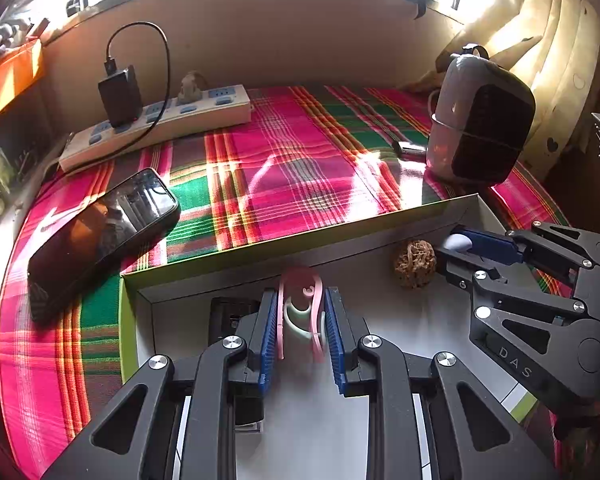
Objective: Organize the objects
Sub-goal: 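Carry the pink clip and white knob into the box and open both grippers, then withdraw both grippers from the box toward the remaining items, then close the left gripper on the white cylinder while the right gripper closes on the white-green spool, then carry the white cylinder and spool over the box and lower them inside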
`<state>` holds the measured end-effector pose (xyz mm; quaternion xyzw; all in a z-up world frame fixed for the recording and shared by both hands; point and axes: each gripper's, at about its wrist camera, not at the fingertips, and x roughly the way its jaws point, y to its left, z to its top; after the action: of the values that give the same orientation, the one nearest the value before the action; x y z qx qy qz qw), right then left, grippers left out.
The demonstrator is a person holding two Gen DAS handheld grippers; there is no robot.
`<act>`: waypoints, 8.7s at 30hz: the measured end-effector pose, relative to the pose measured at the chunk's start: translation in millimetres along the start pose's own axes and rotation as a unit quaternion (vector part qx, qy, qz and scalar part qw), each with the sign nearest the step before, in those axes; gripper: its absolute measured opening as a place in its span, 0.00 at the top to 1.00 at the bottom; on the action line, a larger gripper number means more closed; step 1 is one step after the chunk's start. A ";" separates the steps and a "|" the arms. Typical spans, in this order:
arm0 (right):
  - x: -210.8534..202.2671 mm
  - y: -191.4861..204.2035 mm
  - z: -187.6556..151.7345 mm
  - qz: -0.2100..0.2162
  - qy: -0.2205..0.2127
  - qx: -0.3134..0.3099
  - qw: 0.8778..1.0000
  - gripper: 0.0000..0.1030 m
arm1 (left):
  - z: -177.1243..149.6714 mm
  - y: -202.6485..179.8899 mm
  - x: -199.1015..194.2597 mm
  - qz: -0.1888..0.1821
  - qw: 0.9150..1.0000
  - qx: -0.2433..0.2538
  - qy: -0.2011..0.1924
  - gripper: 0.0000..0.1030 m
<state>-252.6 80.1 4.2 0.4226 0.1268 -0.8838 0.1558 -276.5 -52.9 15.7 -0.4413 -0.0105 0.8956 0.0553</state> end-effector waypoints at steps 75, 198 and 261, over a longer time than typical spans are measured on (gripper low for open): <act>-99.6 8.0 -68.9 -0.001 -0.073 0.043 0.996 0.52 | -74.0 16.6 -106.3 0.002 0.997 -0.052 -0.052 0.66; -106.9 55.2 -132.3 0.125 -0.035 -0.026 0.991 0.65 | -120.1 26.0 -84.3 -0.024 0.996 -0.082 -0.008 0.84; -53.1 7.9 -29.3 0.028 -0.064 -0.012 0.997 0.65 | -44.5 8.3 -57.3 -0.028 0.999 -0.041 -0.018 0.84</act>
<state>-197.3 92.2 27.4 0.3665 0.1151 -0.9029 0.1929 -207.4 -68.7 33.2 -0.4269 -0.0607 0.9002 0.0613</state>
